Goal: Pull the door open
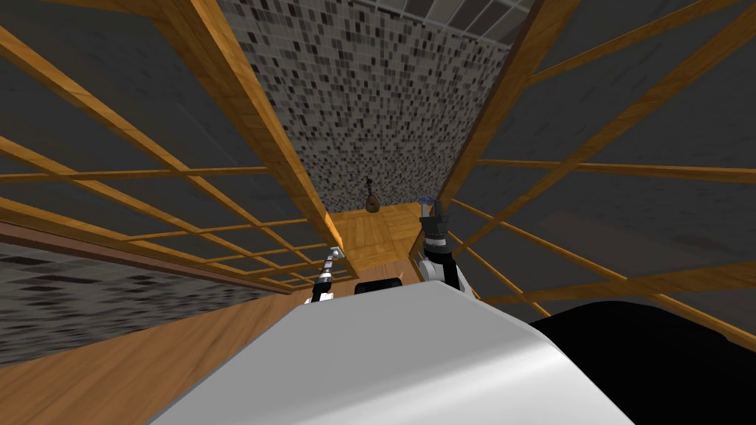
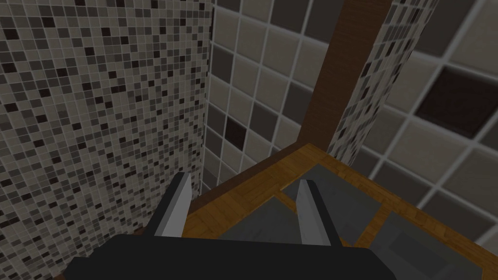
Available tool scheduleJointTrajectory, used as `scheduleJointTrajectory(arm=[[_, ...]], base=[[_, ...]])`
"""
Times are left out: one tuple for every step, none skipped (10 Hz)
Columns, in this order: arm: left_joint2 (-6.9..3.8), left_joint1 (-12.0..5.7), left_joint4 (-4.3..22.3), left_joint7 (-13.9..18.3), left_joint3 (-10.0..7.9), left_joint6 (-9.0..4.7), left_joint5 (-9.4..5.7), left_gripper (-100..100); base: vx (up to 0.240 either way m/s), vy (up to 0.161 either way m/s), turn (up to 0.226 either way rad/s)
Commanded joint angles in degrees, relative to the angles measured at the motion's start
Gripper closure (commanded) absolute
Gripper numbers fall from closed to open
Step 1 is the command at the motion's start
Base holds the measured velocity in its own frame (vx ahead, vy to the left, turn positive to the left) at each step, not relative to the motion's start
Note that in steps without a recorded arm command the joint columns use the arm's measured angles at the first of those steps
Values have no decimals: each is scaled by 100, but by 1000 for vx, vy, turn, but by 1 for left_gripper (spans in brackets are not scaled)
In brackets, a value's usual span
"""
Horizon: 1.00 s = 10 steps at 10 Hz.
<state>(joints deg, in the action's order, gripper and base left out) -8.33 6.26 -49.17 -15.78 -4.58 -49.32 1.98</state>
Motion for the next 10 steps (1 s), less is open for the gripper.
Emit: scheduleJointTrajectory(arm=[[97, -6, 27, 286, 77, 17, 19, 100], [97, -6, 27, 327, 77, 17, 19, 100], [93, -15, 43, 545, 44, 21, -3, 100], [90, -24, 58, 689, 10, 25, -24, 100], [90, -24, 58, 762, 10, 25, -24, 100], [86, -33, 74, 968, -23, 29, -46, 100], [86, -33, 74, 980, -23, 29, -46, 100], [82, -43, 91, 1203, -59, 34, -69, 100], [77, -53, 110, 1350, -98, 38, -94, 100], [77, -53, 110, 1438, -98, 38, -94, 100]], base=[[-36, -1, -123], [-29, 4, -44], [-34, 2, -89], [-42, 1, -133], [-28, 5, -48], [-25, -6, -55], [-21, 5, -27], [-29, 1, -128], [-60, 5, -159], [-38, 20, -28]])
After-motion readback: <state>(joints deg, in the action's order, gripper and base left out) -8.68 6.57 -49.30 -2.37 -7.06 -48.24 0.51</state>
